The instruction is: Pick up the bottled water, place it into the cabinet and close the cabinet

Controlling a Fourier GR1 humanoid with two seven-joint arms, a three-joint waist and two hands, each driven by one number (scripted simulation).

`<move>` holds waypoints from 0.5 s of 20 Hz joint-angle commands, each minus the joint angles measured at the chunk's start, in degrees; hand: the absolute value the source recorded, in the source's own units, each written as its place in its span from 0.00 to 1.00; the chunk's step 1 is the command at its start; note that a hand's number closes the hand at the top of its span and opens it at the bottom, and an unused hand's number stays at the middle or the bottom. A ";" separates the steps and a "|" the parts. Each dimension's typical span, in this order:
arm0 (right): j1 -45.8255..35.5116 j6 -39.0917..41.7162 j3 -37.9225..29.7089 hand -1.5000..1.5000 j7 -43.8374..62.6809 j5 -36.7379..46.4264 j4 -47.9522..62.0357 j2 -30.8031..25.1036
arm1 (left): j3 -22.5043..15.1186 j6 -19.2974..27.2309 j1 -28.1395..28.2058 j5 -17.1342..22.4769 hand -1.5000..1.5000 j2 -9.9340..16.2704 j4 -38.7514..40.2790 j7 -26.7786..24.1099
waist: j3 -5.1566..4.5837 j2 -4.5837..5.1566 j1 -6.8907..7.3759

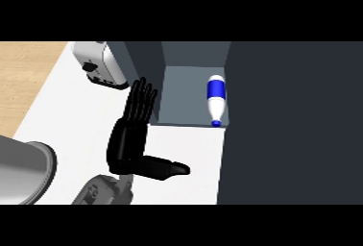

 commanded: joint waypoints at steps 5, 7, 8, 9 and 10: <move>1.77 5.84 4.98 1.00 4.82 4.68 -4.31 -8.19 | -5.31 2.13 19.40 -1.64 0.00 8.44 -26.19 3.68 | -0.07 0.34 -0.53; 0.93 7.57 8.16 1.00 2.95 9.60 -3.68 -9.55 | -2.53 1.51 21.43 -0.40 0.00 11.22 -29.78 4.39 | -0.08 0.38 -0.82; -0.52 8.39 7.60 1.00 1.80 9.01 -1.49 -9.55 | -4.34 1.57 27.26 -1.93 0.00 11.14 -30.85 -0.26 | -0.08 0.40 -0.39; 1.44 7.74 11.39 1.00 2.87 11.32 -4.59 -9.44 | -1.38 -0.32 28.05 0.56 0.00 12.85 -32.38 -0.19 | -0.13 0.42 -0.95; 1.53 9.25 10.67 1.00 4.61 9.58 -8.24 -11.66 | -1.57 1.31 28.46 -0.15 0.00 13.15 -35.29 1.66 | -0.10 0.41 -0.94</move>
